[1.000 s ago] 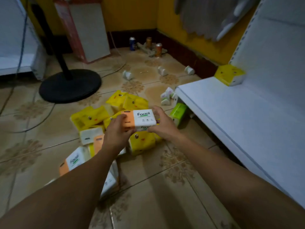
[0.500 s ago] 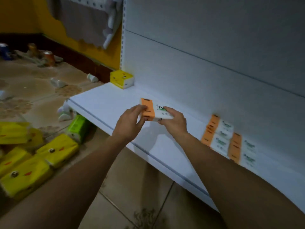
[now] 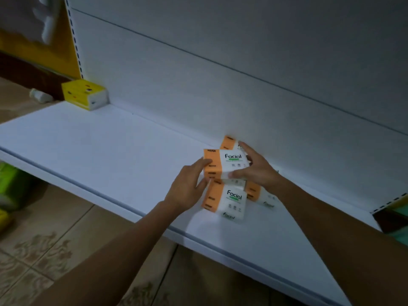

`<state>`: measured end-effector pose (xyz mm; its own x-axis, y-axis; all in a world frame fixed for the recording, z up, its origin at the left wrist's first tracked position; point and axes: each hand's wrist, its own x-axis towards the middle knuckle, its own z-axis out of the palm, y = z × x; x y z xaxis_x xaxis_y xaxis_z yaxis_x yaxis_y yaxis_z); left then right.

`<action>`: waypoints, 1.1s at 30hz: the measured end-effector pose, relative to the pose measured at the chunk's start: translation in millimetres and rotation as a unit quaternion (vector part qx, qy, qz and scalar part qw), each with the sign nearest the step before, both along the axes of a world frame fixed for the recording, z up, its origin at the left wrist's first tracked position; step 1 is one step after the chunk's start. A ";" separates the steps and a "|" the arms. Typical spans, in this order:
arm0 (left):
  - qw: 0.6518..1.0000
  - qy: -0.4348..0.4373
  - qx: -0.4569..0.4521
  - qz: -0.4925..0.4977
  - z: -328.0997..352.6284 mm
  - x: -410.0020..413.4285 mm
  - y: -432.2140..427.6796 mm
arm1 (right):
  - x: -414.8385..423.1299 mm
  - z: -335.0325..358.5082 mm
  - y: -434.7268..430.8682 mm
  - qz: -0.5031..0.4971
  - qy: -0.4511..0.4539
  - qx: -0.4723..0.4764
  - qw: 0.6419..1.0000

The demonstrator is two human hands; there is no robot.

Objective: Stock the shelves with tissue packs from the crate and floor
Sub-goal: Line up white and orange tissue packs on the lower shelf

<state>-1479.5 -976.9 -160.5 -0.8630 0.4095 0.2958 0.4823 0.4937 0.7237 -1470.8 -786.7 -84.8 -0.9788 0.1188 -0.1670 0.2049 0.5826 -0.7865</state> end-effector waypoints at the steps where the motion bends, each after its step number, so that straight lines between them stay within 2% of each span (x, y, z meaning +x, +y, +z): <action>1: 1.000 -0.018 0.006 -0.009 -5.3 4.3 5.8 | 3.8 -5.7 2.5 -0.010 -0.023 -0.004 1.000; 4: 0.998 -0.058 0.010 -0.019 -15.7 15.0 20.7 | 20.6 -36.1 6.9 -0.045 -0.039 0.039 0.997; 10: 0.994 -0.051 -0.035 -0.086 -15.3 30.8 53.5 | 71.6 -48.6 36.8 -0.168 0.040 0.130 0.976; 13: 0.986 -0.025 -0.115 -0.114 -15.5 39.1 59.0 | 95.6 -59.0 53.1 -0.236 0.022 0.102 0.966; 17: 0.948 -0.005 -0.287 -0.140 -21.9 31.7 46.7 | 104.1 -73.4 56.4 -0.241 -0.012 0.132 0.961; 19: 0.936 0.007 -0.322 -0.141 -26.2 28.8 39.3 | 98.5 -78.7 52.5 -0.238 -0.025 0.167 0.957; 26: 0.946 0.045 -0.300 -0.118 -39.7 30.8 27.6 | 90.0 -82.7 30.1 -0.218 -0.133 0.304 0.918; 33: 0.949 0.036 -0.287 -0.124 -36.0 31.1 27.7 | 108.0 -74.5 36.0 -0.182 -0.194 0.357 0.895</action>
<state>-1448.4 -949.2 -196.5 -0.7053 0.7087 0.0170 0.6728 0.6616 0.3310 -1362.8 -750.7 -159.4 -0.7381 0.6302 -0.2411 0.6606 0.7477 -0.0679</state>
